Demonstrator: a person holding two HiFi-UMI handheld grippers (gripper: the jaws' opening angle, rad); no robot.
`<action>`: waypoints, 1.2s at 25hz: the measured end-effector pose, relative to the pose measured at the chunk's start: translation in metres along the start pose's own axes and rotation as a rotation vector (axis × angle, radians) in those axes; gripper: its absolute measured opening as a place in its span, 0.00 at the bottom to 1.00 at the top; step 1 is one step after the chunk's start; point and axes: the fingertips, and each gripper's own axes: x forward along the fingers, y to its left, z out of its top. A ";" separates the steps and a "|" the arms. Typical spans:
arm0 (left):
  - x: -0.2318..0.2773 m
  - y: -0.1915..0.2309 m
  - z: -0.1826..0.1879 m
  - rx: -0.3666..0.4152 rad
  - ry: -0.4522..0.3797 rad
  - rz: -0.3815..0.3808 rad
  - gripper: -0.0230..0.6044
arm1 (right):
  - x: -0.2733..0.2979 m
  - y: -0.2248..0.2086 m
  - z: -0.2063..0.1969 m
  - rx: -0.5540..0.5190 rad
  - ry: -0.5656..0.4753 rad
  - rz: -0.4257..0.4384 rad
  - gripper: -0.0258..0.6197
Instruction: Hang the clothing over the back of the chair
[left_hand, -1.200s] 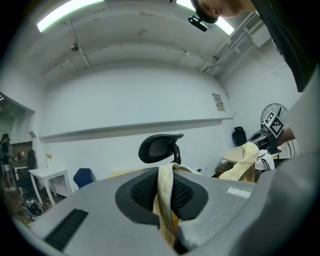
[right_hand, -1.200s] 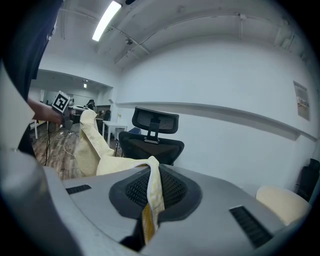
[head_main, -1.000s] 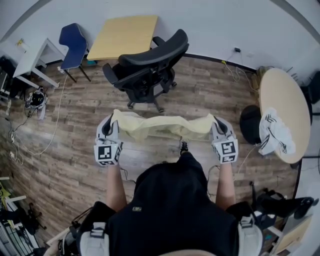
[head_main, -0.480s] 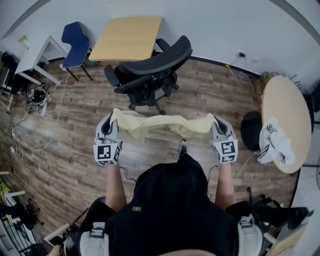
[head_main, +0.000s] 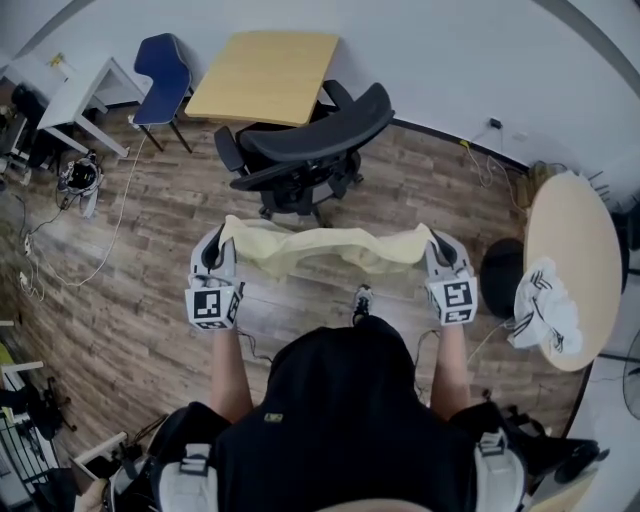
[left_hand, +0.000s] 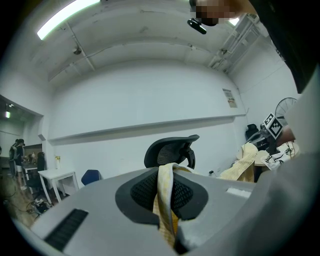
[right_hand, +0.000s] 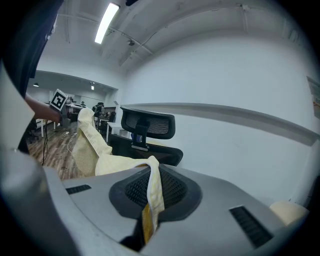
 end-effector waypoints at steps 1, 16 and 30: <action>0.001 0.000 0.001 0.004 0.000 0.007 0.04 | 0.004 -0.002 0.001 0.000 -0.003 0.006 0.04; -0.005 -0.017 0.040 0.024 -0.023 0.177 0.04 | 0.044 -0.052 0.042 -0.078 -0.100 0.155 0.04; -0.007 -0.032 0.087 0.120 -0.092 0.326 0.04 | 0.092 -0.075 0.076 -0.122 -0.249 0.285 0.04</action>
